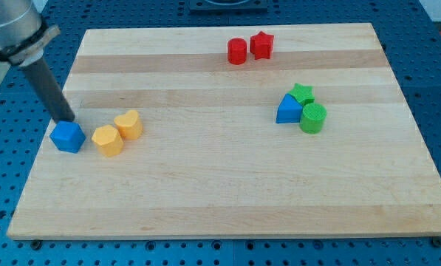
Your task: Move blue cube towards bottom center
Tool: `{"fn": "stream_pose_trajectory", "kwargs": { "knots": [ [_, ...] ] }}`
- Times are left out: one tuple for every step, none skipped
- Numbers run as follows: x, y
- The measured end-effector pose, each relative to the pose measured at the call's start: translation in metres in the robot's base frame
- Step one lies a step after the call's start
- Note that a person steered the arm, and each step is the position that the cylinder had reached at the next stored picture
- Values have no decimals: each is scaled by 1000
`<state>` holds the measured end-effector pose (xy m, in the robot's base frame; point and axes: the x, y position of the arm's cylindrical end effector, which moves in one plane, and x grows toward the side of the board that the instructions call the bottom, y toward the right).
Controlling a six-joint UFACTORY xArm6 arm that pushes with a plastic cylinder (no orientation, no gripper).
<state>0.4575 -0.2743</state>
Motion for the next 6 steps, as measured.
{"fn": "stream_pose_trajectory", "kwargs": {
  "knots": [
    [48, -9],
    [52, 0],
    [52, 37],
    [52, 90],
    [52, 137],
    [67, 152]
  ]
}}
